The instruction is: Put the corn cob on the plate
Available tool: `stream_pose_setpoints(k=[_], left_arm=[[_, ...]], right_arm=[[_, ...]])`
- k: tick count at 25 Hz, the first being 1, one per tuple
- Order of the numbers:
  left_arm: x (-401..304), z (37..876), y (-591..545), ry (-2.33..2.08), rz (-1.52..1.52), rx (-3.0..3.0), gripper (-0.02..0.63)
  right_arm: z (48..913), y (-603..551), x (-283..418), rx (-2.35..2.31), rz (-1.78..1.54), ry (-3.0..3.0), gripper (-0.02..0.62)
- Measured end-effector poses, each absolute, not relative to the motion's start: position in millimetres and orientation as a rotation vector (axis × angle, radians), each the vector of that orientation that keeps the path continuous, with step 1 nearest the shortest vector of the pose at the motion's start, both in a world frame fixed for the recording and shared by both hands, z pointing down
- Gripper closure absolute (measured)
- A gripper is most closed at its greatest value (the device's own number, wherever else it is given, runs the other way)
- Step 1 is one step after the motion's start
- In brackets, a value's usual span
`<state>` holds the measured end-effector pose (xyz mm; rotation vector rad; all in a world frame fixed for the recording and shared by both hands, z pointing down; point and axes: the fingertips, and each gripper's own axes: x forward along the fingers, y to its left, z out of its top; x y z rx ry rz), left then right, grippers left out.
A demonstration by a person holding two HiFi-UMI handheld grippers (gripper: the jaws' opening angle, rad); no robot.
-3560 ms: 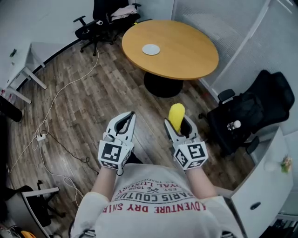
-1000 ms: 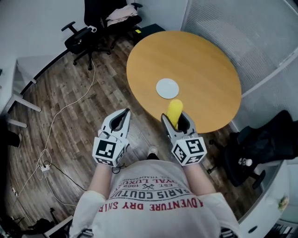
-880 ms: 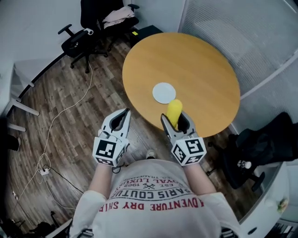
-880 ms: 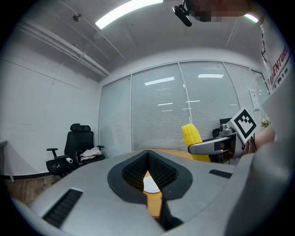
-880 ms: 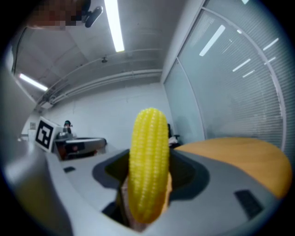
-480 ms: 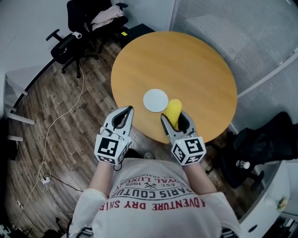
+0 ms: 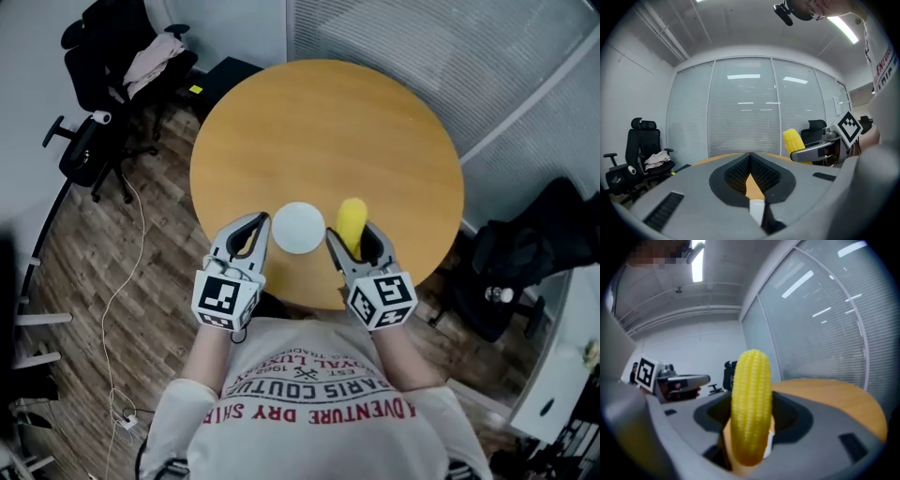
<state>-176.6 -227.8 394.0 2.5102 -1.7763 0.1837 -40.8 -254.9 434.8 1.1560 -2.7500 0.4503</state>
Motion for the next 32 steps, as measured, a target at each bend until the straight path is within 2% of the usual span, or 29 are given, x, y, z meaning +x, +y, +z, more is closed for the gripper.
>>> stream_pose_setpoints(k=[12,32], left_arm=[[-194.1,410.6,-308.1,-1.373,0.206,2.742,0.574],[-199.9,499.0,-320.9,-0.981,0.275,2.750,0.573]], right_arm=[[469.2,-294.8,-63.8,1.478,0.609,-2.516,0.325],[644.4,-278.5,-100.0,1.414,0.981,-2.039,0.325]])
